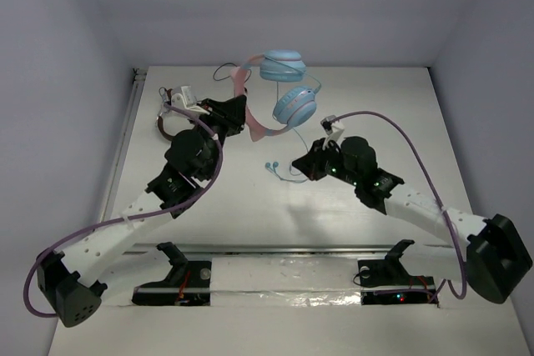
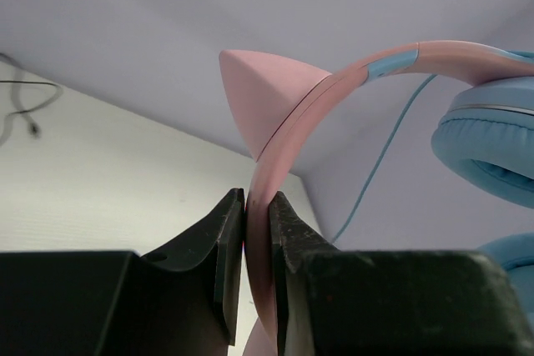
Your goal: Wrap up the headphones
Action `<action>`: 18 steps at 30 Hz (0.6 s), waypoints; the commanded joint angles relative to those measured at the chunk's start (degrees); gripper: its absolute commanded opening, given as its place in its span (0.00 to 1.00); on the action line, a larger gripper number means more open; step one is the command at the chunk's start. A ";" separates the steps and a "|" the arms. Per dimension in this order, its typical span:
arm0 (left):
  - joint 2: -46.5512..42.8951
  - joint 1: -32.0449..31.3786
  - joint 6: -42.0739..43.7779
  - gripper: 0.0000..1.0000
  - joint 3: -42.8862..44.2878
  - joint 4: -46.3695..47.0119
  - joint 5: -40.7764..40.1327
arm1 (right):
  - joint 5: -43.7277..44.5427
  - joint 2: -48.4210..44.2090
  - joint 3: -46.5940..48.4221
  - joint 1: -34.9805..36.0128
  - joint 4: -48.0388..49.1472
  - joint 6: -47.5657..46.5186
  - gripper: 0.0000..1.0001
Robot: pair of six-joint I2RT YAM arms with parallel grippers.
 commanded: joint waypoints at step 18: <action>-3.80 -0.25 6.46 0.00 -5.36 0.82 -22.38 | 29.20 0.80 35.32 21.93 -55.92 -3.25 0.00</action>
